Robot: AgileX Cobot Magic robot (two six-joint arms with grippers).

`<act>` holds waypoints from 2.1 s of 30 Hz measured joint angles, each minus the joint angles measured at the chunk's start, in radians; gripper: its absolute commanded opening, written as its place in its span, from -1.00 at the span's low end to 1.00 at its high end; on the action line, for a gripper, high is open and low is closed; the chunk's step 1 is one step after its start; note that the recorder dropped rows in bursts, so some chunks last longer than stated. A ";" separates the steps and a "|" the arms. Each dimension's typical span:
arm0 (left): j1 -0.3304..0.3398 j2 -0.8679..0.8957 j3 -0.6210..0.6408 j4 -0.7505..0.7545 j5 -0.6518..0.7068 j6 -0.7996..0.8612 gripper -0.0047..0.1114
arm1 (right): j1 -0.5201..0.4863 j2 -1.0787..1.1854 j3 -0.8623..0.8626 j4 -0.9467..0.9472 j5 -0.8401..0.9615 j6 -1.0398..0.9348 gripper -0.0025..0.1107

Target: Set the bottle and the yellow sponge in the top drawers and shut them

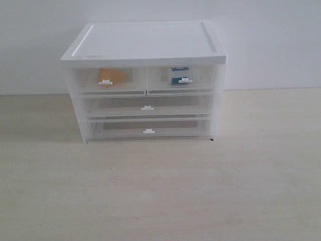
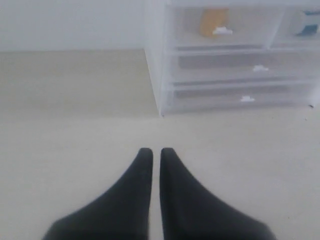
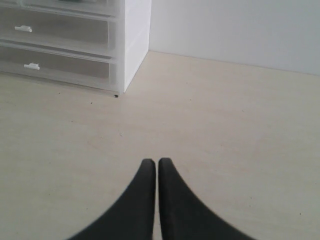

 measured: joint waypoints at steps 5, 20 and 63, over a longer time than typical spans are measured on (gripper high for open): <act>0.095 -0.187 0.109 0.000 -0.038 0.016 -0.84 | 0.000 0.000 0.000 0.000 0.000 0.000 -0.96; 0.209 -0.490 0.288 -0.043 -0.059 0.025 -0.84 | 0.000 0.000 0.000 0.000 0.000 0.002 -0.96; 0.268 -0.490 0.430 -0.242 -0.155 0.268 -0.84 | 0.000 0.000 0.000 0.002 0.000 0.002 -0.96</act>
